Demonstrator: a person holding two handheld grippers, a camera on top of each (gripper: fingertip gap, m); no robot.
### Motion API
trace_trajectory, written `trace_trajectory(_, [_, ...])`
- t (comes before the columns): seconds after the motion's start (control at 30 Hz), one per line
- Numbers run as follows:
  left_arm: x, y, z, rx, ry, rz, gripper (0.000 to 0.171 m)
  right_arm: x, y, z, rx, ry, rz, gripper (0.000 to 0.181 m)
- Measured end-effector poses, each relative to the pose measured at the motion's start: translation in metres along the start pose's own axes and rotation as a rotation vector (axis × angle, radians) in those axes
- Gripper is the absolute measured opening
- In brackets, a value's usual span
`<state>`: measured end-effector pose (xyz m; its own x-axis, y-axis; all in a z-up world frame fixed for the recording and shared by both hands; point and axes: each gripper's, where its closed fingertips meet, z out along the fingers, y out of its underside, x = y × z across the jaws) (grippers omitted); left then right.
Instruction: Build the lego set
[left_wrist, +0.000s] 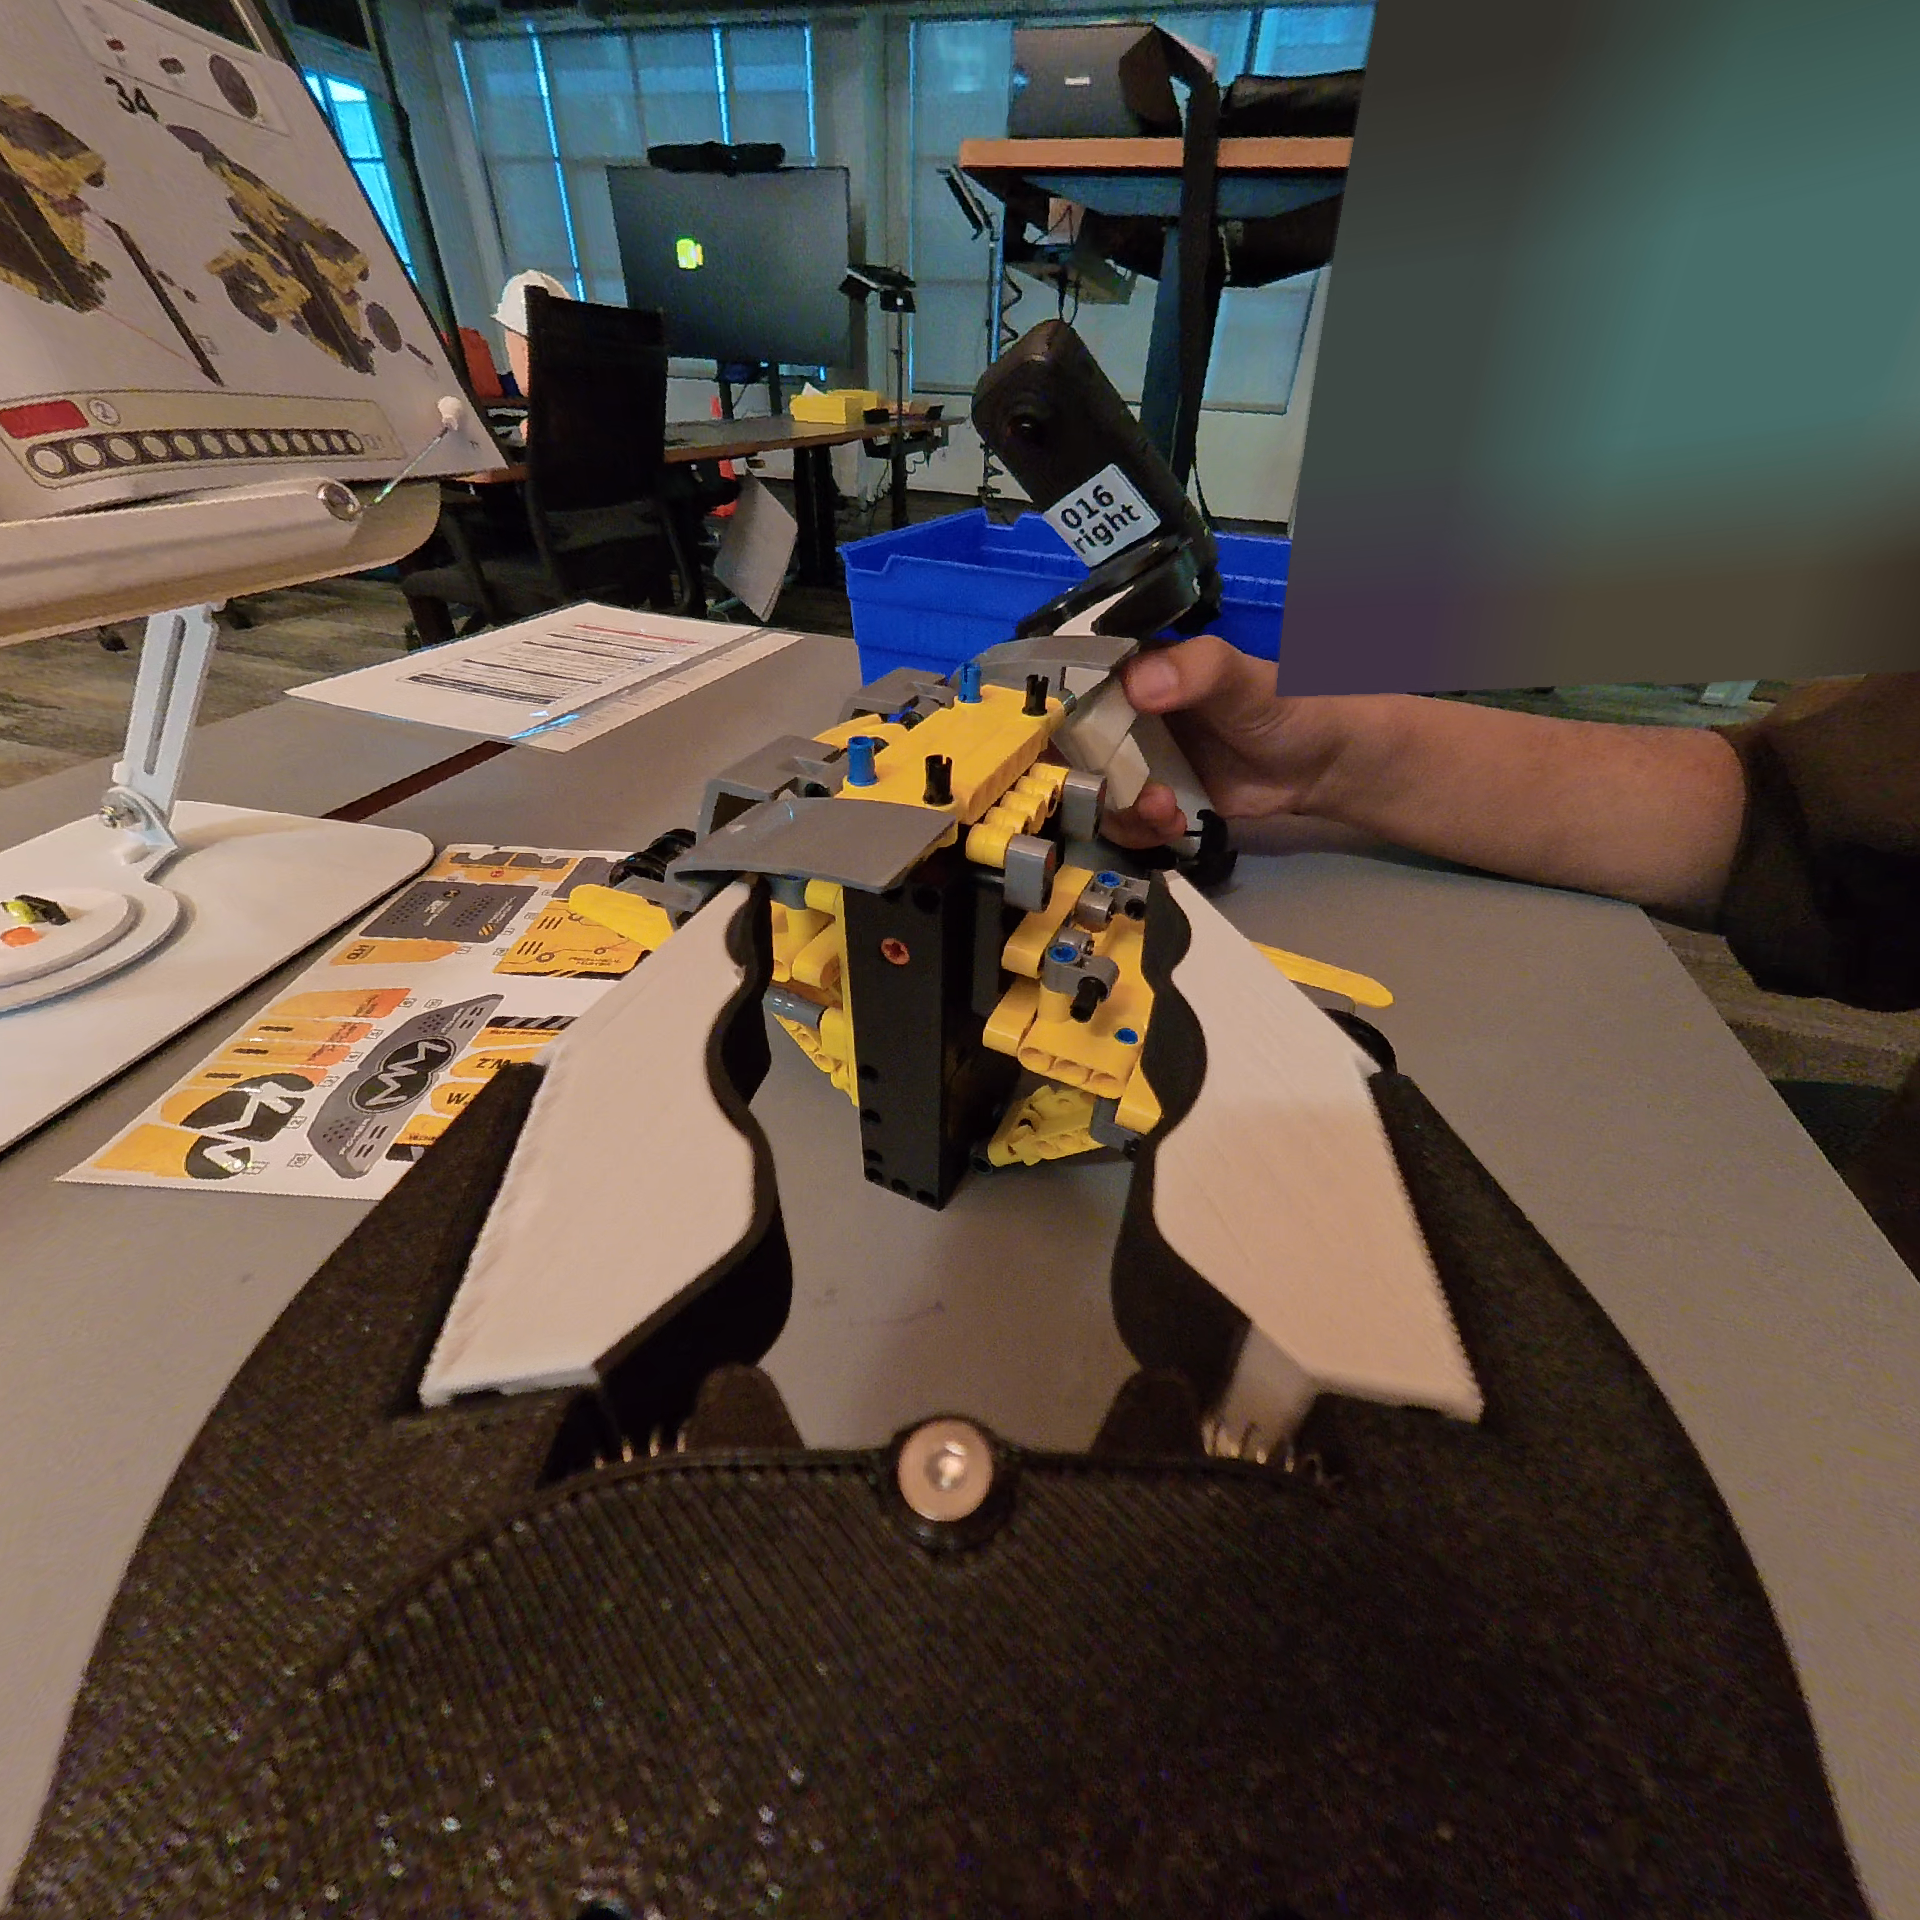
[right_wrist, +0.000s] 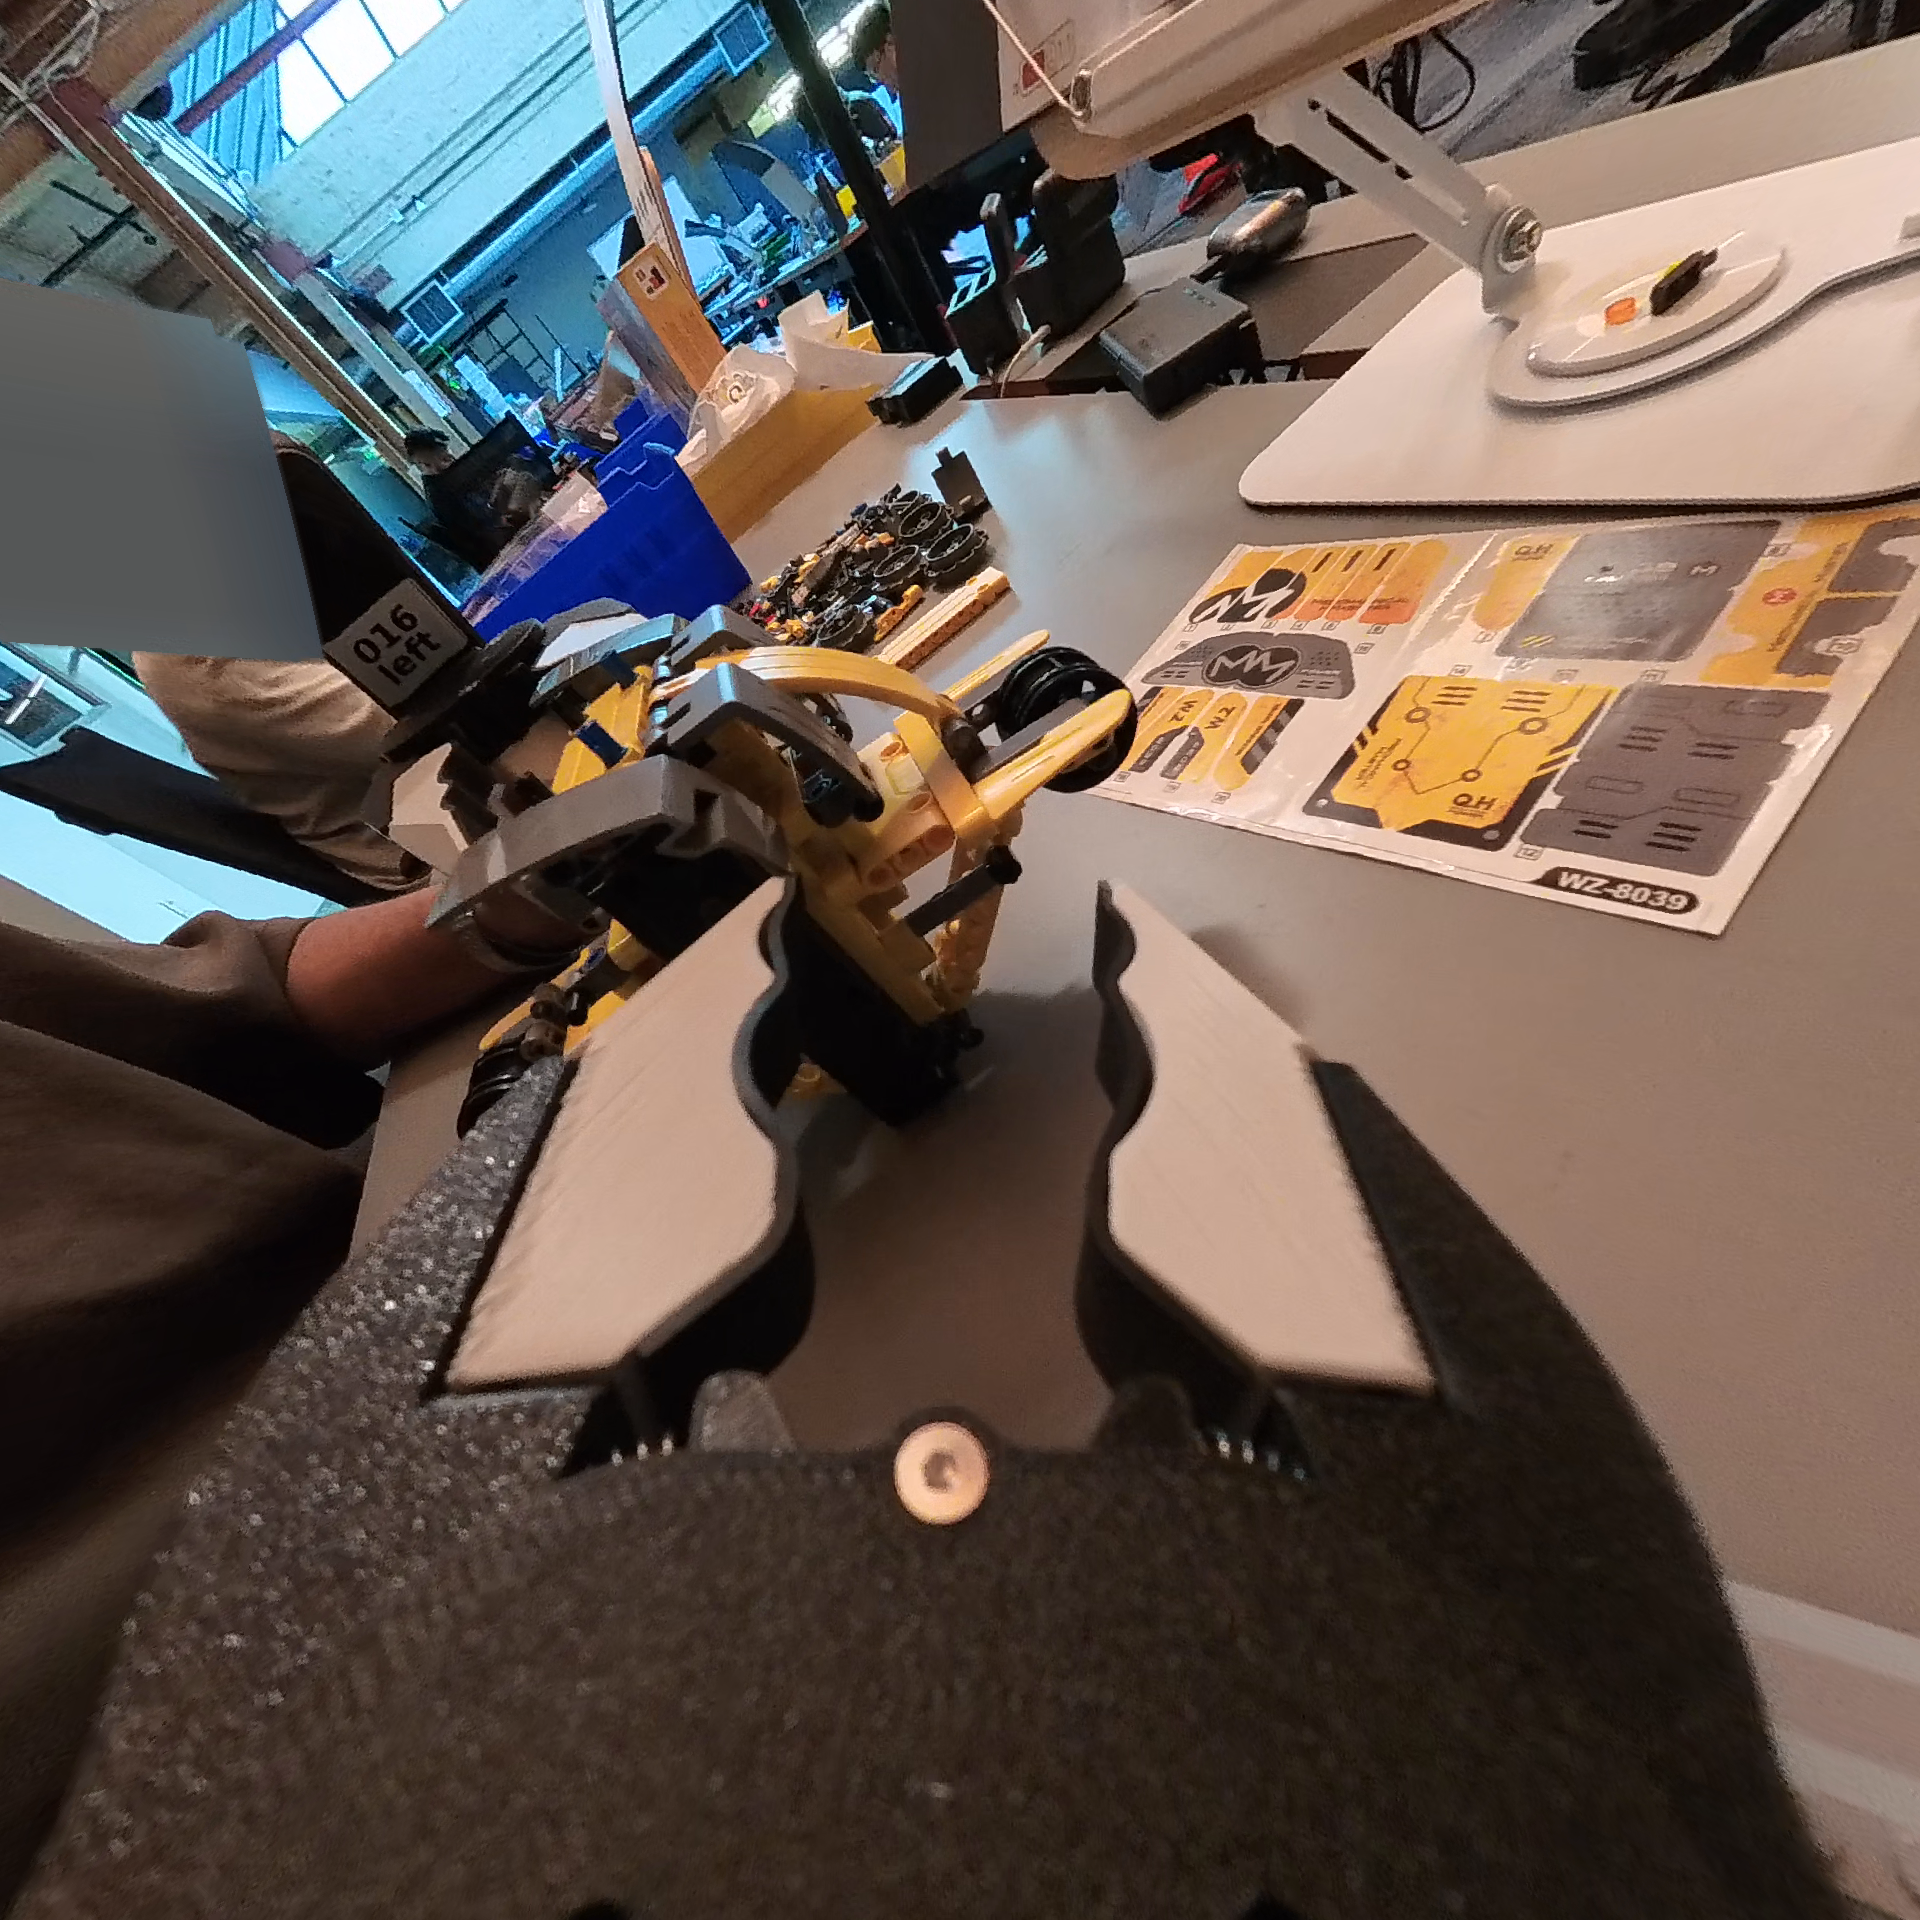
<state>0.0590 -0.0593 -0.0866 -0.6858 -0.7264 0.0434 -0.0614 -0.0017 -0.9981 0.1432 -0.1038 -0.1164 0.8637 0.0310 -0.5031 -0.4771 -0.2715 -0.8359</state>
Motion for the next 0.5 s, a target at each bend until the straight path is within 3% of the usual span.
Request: trace_trajectory(0.5, [-0.0007,-0.0001,0.0000,0.000,-0.002,-0.004,0.067,0.0081,-0.0024,-0.0028,0.012,0.055,-0.007,0.055])
